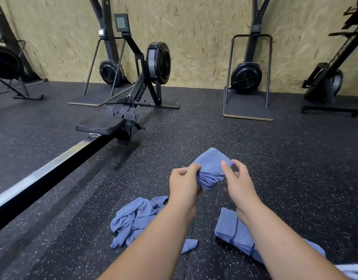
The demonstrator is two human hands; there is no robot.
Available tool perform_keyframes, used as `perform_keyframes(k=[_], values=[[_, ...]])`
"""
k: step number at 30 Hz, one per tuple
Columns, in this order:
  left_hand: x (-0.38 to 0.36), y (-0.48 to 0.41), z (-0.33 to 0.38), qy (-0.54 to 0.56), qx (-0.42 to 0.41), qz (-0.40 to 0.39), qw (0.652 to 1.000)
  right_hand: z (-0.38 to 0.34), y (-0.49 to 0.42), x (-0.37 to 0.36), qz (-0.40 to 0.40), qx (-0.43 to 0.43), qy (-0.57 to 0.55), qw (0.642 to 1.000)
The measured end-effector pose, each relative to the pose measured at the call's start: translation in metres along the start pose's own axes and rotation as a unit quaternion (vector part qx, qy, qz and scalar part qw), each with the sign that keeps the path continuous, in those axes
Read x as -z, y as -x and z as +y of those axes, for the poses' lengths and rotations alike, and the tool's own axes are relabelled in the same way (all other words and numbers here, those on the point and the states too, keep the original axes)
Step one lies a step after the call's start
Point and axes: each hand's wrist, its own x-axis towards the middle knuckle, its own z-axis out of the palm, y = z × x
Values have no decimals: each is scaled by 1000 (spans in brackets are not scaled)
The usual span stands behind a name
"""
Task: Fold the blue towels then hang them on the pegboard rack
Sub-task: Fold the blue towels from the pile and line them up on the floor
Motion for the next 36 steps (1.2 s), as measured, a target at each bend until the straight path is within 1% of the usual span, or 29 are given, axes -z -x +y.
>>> perform_keyframes(k=[2, 3, 4, 6, 7, 9, 11, 13, 15, 17, 21, 24, 27, 29, 32, 36], values=[[-8, 2, -7, 11, 22, -39, 999, 0, -1, 10, -60, -52, -124, 989], [-11, 3, -10, 11, 32, -52, 998, -1, 0, 15, -82, -60, -157, 982], [-13, 5, -12, 1, 41, -62, 997, -1, 1, 20, -85, -56, -165, 981], [-15, 5, -16, -48, 29, -83, 995, 0, 3, 32, -60, -30, -149, 987], [-16, 4, -19, -100, 9, -89, 991, 1, 5, 38, -43, -17, -132, 990], [-15, 4, -26, -221, -39, -96, 970, 5, 9, 51, -36, -4, -104, 994], [-15, 4, -36, -290, -86, -161, 940, 12, 15, 65, -52, -2, -84, 995], [-19, 4, -48, -318, -117, -224, 914, 19, 22, 79, -48, -6, -71, 996], [-23, 6, -61, -334, -126, -257, 898, 27, 31, 91, -35, -5, -56, 998], [-29, 10, -76, -341, -129, -267, 892, 37, 37, 102, -23, -6, -38, 999], [-46, 20, -103, -366, -125, -252, 887, 63, 42, 123, 15, 18, 21, 1000], [-54, 21, -130, -397, -95, -249, 878, 91, 50, 135, 26, 5, 63, 998], [-49, 16, -164, -391, -23, -282, 876, 133, 54, 143, 50, -42, 90, 994], [-43, 9, -191, -382, 39, -303, 872, 158, 53, 148, 54, -71, 99, 991], [-39, 1, -231, -386, 105, -301, 866, 192, 43, 156, 34, -104, 141, 984], [-39, -7, -275, -383, 147, -296, 863, 227, 25, 165, -1, -147, 198, 969]])
